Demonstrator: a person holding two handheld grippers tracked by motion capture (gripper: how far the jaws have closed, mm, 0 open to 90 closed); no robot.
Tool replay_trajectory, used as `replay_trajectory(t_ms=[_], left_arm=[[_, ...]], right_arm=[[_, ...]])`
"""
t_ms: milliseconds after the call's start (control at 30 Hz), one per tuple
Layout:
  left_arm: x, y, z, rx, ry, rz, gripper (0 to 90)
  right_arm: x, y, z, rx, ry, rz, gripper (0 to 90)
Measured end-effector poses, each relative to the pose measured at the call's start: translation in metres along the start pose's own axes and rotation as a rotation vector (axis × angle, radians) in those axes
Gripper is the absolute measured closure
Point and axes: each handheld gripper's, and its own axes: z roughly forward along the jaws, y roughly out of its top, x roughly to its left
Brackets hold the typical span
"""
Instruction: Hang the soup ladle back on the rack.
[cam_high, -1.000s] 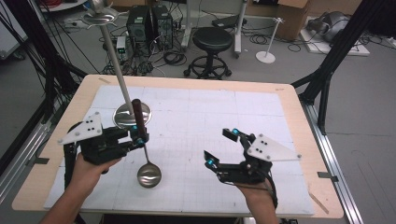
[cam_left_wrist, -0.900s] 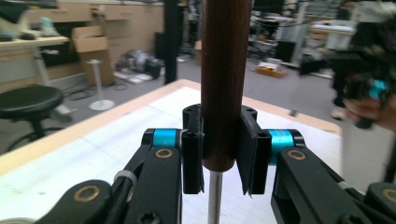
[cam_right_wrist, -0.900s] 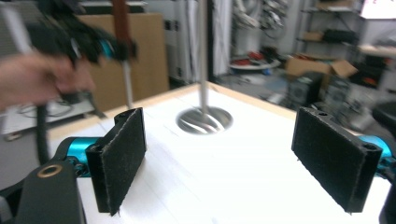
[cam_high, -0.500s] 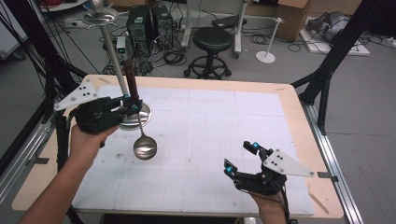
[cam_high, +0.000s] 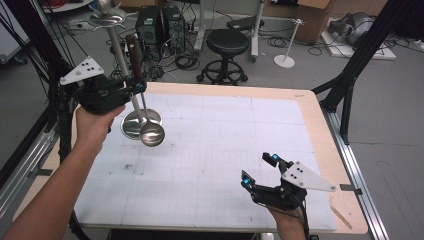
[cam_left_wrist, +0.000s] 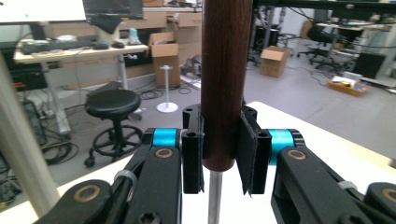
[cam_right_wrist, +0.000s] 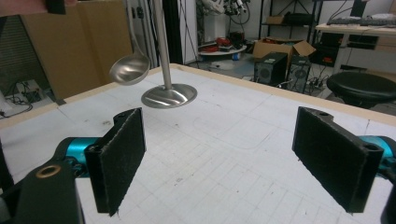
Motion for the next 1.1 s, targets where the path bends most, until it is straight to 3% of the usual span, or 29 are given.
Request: replay_trajectory(t_ms=[433, 1100], left_arm=[[0.011, 0.012, 0.018, -0.004, 0.113, -0.032, 73.5], [0.021, 0.010, 0.025, 0.009, 0.188, -0.056, 73.5]], right_arm=[[0.002, 0.001, 0.004, 0.002, 0.017, 0.004, 16.1], [0.004, 0.002, 0.008, 0.005, 0.046, 0.005, 16.1]])
